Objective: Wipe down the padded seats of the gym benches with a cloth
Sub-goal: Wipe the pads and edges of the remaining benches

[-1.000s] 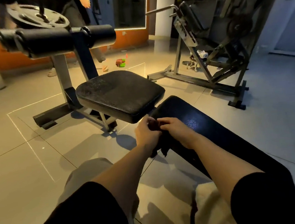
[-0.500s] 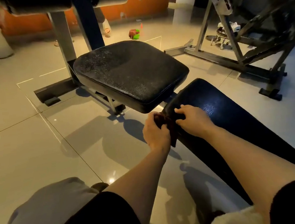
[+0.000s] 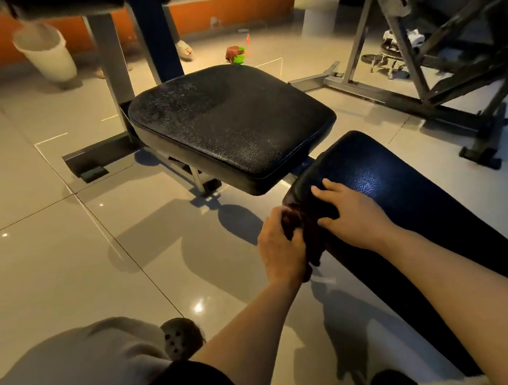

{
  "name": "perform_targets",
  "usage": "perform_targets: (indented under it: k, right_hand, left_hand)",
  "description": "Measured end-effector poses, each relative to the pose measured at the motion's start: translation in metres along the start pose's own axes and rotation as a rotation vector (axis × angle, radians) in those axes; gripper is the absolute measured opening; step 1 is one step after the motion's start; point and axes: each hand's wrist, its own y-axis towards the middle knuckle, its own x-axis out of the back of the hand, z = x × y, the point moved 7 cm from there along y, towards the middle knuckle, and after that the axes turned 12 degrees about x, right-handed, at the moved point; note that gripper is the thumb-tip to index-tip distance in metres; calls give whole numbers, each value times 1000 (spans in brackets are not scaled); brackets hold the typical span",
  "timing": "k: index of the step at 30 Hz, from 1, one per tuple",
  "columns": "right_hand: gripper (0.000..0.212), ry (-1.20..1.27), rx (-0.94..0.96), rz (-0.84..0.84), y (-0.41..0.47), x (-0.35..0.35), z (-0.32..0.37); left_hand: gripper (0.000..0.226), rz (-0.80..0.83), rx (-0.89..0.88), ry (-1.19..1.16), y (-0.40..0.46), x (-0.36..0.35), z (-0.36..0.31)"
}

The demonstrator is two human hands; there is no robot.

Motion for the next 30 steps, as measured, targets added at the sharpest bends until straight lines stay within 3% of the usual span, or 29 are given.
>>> perform_targets:
  k: [4, 9, 13, 17, 23, 27, 30]
  right_hand:
    - [71, 52, -8, -10, -1, -1, -3]
    - [74, 53, 9, 13, -5, -8, -4]
    - [69, 86, 27, 4, -10, -4, -9]
    - [67, 120, 14, -25, -15, -5, -16]
    - [67, 186, 12, -45, -15, -6, -19]
    - [66, 200, 14, -58, -16, -6, -19]
    - [66, 209, 9, -69, -16, -9, -17]
  left_hand:
    - [24, -130, 47, -73, 15, 7, -7]
    - [19, 89, 46, 18, -21, -17, 11]
    - [17, -138, 84, -36, -27, -2, 13]
    - [23, -111, 62, -70, -22, -10, -2]
    - [14, -7, 337, -16, -23, -18, 40]
    - [19, -164, 219, -98, -22, -10, 12]
    - [21, -180, 149, -95, -25, -12, -2]
